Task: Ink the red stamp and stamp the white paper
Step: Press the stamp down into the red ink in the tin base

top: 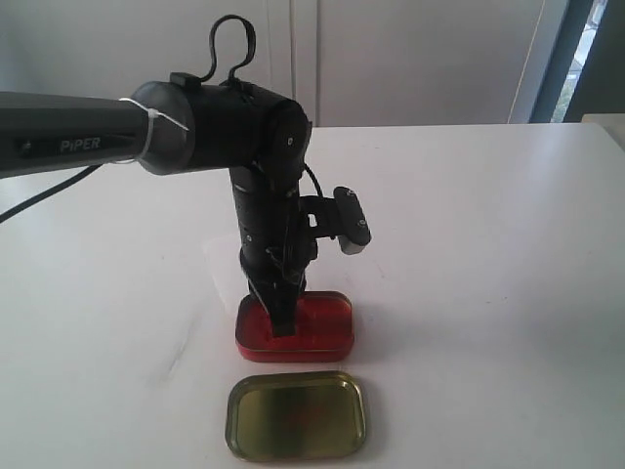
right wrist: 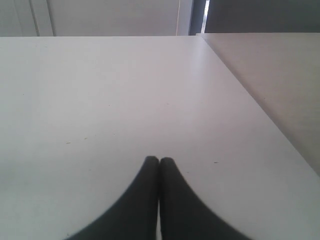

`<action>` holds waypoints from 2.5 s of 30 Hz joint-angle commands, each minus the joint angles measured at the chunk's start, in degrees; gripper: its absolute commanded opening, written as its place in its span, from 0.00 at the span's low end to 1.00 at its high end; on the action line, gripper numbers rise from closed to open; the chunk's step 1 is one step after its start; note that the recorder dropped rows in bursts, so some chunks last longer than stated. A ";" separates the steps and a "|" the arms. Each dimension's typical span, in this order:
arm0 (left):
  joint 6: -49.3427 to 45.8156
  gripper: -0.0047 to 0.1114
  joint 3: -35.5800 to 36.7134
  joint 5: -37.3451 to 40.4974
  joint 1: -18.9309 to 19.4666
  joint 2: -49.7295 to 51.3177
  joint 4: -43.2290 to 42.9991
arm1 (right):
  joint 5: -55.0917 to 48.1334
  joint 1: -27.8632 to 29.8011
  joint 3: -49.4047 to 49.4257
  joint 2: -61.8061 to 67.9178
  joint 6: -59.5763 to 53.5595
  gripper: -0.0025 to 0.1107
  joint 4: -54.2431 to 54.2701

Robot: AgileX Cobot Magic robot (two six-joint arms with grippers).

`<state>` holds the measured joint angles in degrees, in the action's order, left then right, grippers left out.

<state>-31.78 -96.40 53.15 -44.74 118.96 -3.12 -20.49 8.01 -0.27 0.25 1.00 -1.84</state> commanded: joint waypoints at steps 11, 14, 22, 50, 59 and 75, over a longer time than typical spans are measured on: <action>-4.54 0.04 -1.06 0.70 0.06 0.46 -0.61 | 0.84 -0.24 0.27 -0.25 0.20 0.02 -0.08; -5.97 0.04 -1.06 2.14 0.06 0.46 -0.61 | 0.84 -0.24 0.27 -0.25 0.20 0.02 -0.08; -6.67 0.04 -0.96 3.15 0.06 2.02 -0.61 | 0.84 -0.24 0.27 -0.25 0.20 0.02 -0.08; -7.86 0.04 -0.96 5.14 0.06 9.65 -0.63 | 0.84 -0.24 0.27 -0.25 0.20 0.02 -0.20; -7.90 0.04 -2.67 7.02 0.06 9.65 -0.90 | 0.84 -0.24 0.27 -0.25 0.20 0.02 -0.20; -7.51 0.04 -7.62 10.96 0.06 14.30 -0.91 | 0.84 -0.24 0.27 -0.25 1.39 0.02 -0.21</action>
<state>-39.56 -105.76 64.20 -44.74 128.64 -4.23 -20.49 8.01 -0.27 0.25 2.14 -1.84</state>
